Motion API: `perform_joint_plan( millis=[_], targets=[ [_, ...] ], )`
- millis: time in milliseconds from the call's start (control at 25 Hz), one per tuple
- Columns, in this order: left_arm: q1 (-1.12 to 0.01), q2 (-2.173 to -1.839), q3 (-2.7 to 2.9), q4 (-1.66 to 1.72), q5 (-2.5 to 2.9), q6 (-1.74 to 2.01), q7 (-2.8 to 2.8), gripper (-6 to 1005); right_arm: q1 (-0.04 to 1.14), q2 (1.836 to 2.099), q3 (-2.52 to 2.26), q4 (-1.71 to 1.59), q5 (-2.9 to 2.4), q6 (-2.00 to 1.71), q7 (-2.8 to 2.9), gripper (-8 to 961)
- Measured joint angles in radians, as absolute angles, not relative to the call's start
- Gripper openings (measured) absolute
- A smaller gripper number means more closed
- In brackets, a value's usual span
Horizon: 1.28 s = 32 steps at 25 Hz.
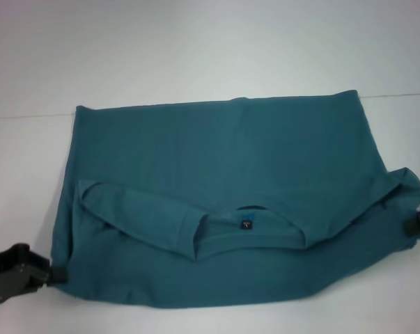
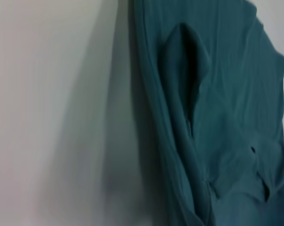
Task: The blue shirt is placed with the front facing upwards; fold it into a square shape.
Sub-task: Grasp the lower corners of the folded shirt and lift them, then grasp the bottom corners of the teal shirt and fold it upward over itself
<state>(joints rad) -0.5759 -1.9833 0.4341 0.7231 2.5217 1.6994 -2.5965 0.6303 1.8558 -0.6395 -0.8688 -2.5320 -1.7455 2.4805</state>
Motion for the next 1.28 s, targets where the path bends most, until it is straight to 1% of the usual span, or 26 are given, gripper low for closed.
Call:
perform_joint_plan(
  millis=[400, 680, 1040, 1160, 1280],
  targets=[
    [-0.566, -1.983, 0.438, 0.753, 2.605, 1.820, -2.543, 19, 0.596, 1.852, -0.645, -0.871, -2.574, -1.850, 2.467, 75],
    [-0.559, -1.986, 0.445, 0.758, 2.654, 1.873, -2.518, 20, 0.582, 1.861, -0.646, -0.871, -2.620, -1.880, 2.449, 76],
    [-0.564, -1.986, 0.444, 0.762, 2.670, 1.914, -2.492, 20, 0.581, 1.863, -0.639, -0.861, -2.626, -1.870, 2.429, 75],
    [-0.585, -1.975, 0.413, 0.757, 2.633, 1.901, -2.495, 20, 0.583, 1.862, -0.610, -0.863, -2.590, -1.848, 2.426, 74],
    [-0.622, -1.955, 0.373, 0.746, 2.594, 1.886, -2.518, 20, 0.589, 1.854, -0.575, -0.865, -2.539, -1.818, 2.426, 73]
  ],
)
